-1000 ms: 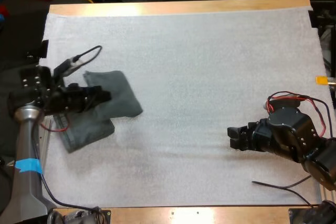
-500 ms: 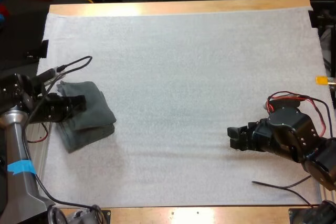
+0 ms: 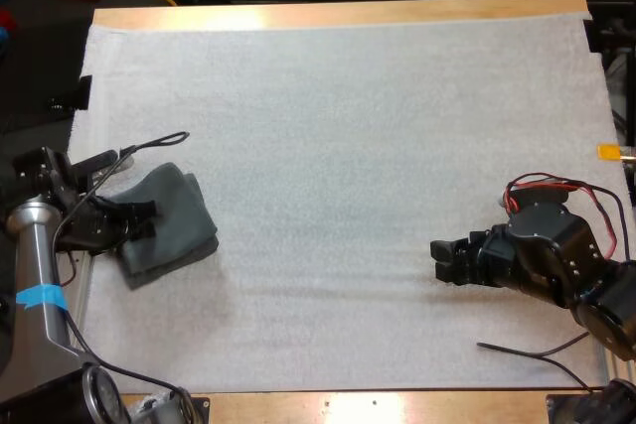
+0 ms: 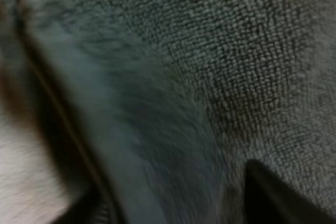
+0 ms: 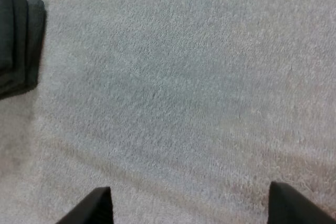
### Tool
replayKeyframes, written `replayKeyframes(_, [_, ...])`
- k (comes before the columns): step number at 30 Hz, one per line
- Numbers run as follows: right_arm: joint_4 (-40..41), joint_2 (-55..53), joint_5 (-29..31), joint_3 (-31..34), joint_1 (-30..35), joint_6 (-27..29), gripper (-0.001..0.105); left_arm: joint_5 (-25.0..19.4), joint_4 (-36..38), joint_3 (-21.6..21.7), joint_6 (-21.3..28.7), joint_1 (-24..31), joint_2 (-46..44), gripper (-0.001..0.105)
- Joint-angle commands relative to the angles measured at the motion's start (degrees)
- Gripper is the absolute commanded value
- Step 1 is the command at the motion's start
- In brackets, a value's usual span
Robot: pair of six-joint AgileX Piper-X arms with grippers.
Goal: Pick towel from pile, fold and stack
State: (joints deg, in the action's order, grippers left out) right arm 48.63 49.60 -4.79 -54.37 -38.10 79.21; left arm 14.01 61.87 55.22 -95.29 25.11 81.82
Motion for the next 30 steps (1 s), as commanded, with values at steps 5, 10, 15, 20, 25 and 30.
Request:
replayKeyframes(5, [-0.43,-0.35,-0.53,-0.14,-0.11,0.34,0.06,-8.32,0.65,0.07,-0.19,-0.06,-0.3,0.061])
replayKeyframes(10, [-0.43,-0.35,-0.53,-0.14,-0.11,0.5,0.06,-17.53,0.82,1.25,-0.77,-0.06,-2.55,0.061])
replayKeyframes(15, [-0.43,-0.35,-0.53,-0.14,-0.11,0.6,0.06,-19.7,0.89,3.93,-0.79,-0.06,-6.95,0.061])
replayKeyframes(20, [-0.43,-0.35,-0.53,-0.14,-0.11,0.69,0.06,-13.15,1.35,5.36,-0.79,-0.41,-11.56,0.061])
replayKeyframes(25, [-0.43,-0.35,-0.53,-0.14,-0.11,1.06,0.06,-1.1,1.35,5.35,-0.79,-1.78,-16.42,0.061])
replayKeyframes(30, [-0.43,-0.35,-0.27,-0.14,-0.11,3.77,0.06,4.28,0.91,5.35,-0.79,-4.87,-20.49,0.061])
